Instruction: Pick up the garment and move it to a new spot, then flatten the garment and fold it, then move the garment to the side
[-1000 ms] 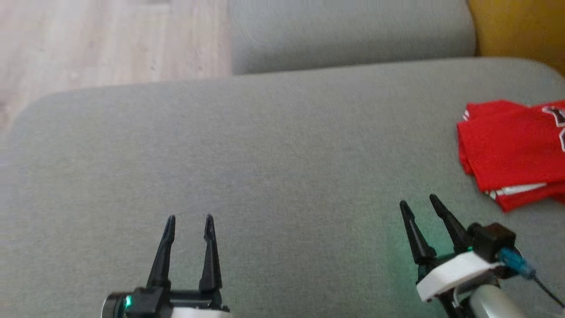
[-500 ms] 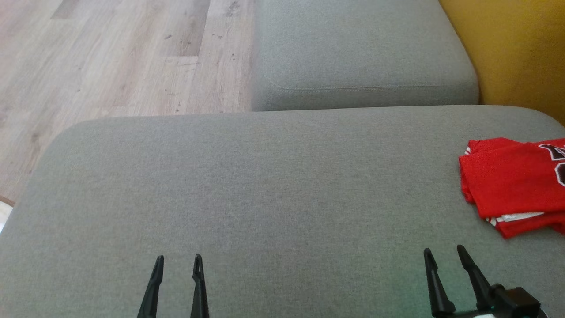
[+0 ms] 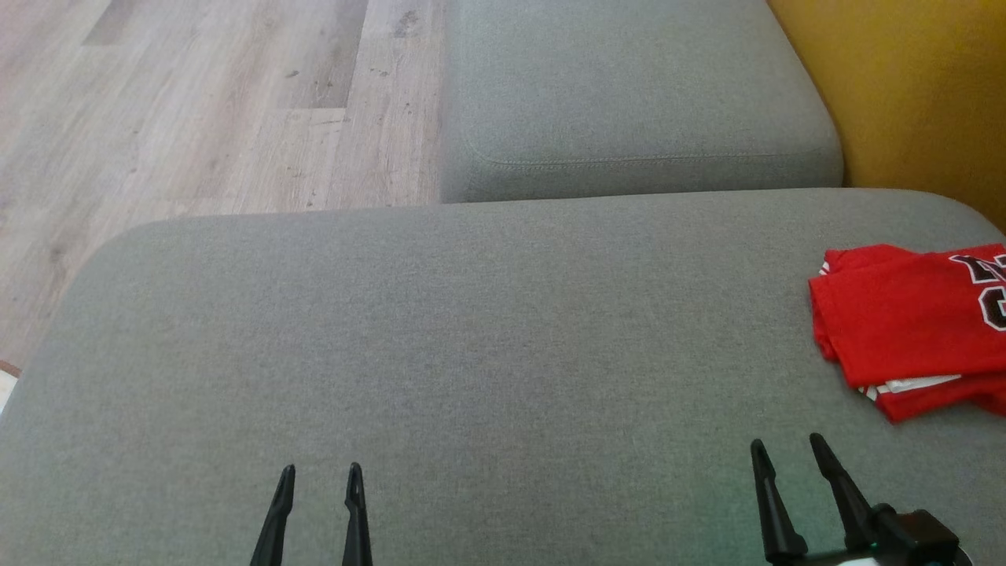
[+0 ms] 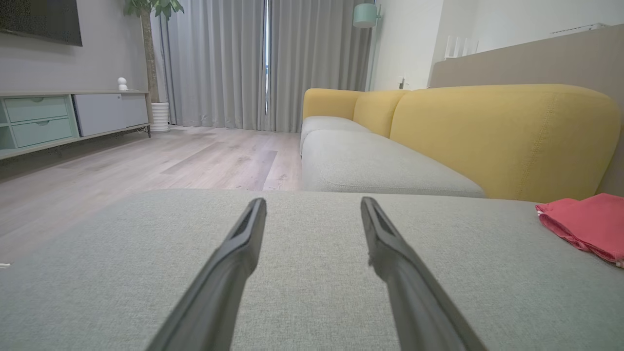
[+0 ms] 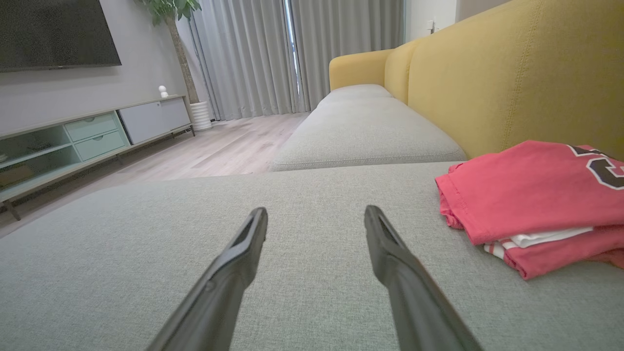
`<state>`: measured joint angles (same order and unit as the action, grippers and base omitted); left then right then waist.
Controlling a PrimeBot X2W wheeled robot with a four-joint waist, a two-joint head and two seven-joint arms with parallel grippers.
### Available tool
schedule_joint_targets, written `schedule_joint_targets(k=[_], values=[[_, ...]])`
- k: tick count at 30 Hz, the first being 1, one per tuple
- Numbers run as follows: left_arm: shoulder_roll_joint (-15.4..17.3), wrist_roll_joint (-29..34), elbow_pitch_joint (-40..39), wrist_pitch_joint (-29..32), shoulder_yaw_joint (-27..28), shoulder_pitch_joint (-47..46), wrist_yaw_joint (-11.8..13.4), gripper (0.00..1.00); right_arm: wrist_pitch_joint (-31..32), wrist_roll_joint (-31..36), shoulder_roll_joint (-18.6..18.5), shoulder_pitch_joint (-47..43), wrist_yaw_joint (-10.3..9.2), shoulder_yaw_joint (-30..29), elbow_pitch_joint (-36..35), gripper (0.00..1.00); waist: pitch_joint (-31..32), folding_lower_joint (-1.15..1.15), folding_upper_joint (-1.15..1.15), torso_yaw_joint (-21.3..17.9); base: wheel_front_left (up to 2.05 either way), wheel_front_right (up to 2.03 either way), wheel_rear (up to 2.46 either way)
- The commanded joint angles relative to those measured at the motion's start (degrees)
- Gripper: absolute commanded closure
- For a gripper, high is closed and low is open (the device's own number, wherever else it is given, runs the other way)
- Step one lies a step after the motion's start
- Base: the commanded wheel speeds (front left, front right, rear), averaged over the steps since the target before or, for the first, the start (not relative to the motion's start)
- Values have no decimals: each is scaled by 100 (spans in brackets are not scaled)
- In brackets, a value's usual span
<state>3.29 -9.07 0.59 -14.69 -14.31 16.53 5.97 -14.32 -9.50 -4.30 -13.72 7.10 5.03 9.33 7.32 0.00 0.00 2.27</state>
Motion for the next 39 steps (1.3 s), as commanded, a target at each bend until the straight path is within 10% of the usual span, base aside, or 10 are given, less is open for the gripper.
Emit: schedule_joint_targets(k=[1, 9, 10, 39], values=[[-41, -18, -151, -31, 226, -228, -9, 0, -67, 50, -25, 182, 39, 108, -210, 0, 3, 0, 0, 1, 0, 0, 0], [-41, -34, -99, -31, 225, -225, -17, 0, -67, 53, -25, 189, 39, 107, -215, 0, 24, 0, 0, -5, 0, 0, 0], [0, -11, 69, 0, 3, 1, -2, 100, 0, -2, 3, 0, 0, 0, -2, 100, 24, 0, 0, -5, 0, 0, 0], [89, -1799, 625, 322, 247, -376, -268, 100, 360, -1747, -34, 344, 7, -119, 374, 100, -132, 0, 0, -51, 0, 0, 0]])
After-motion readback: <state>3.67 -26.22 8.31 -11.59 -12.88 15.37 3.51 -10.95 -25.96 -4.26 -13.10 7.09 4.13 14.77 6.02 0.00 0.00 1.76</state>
